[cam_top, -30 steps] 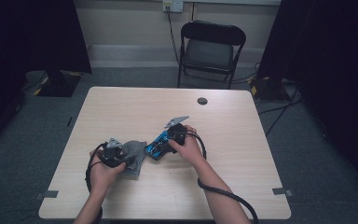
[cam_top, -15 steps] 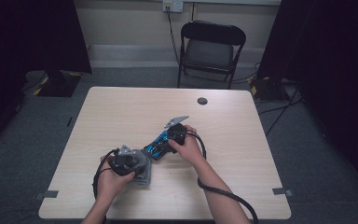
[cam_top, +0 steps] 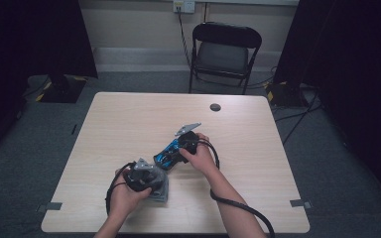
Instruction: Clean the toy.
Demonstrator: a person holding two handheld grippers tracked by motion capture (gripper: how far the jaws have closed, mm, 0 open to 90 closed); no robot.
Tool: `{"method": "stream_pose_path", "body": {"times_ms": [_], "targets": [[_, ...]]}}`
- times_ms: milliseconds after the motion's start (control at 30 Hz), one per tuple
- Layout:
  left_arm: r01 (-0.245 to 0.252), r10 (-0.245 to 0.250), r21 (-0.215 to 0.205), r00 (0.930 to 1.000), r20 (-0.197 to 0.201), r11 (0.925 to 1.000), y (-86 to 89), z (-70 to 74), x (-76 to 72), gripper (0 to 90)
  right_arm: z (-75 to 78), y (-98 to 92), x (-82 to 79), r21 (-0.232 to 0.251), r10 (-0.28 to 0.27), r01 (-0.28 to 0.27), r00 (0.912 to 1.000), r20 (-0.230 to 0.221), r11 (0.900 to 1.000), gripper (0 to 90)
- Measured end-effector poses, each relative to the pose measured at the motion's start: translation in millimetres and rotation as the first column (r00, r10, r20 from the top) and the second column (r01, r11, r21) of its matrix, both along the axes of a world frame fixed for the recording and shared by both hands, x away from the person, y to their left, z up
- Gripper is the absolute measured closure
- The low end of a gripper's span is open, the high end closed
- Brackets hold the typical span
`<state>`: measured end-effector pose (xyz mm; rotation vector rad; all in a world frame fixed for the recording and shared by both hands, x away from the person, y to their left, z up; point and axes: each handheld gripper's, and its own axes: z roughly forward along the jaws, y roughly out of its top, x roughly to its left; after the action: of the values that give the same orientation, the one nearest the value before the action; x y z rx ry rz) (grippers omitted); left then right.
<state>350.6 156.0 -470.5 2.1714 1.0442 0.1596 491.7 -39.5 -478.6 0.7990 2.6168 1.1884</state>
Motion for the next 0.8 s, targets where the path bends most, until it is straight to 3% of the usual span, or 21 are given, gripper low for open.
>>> {"method": "stream_pose_path", "body": {"times_ms": [433,600,800], "targets": [[0.079,-0.079,-0.002,0.9969,0.006,0.9969,-17.3,0.2,-4.3,72.5,-0.2,-0.1,0.0,0.001,0.001,-0.001,1.0,0.001,1.0,14.0],[0.121,-0.121,-0.035,0.9926,0.01,0.992,-21.8,1.0,-5.0,72.3,-0.2,-0.1,-0.2,0.002,0.0,0.0,1.0,0.0,1.0,14.0],[0.137,-0.135,-0.059,0.9904,0.027,0.9889,-22.2,4.9,-5.4,71.8,-0.4,-0.2,-0.5,0.004,-0.001,0.001,1.0,0.0,1.0,14.0]]}}
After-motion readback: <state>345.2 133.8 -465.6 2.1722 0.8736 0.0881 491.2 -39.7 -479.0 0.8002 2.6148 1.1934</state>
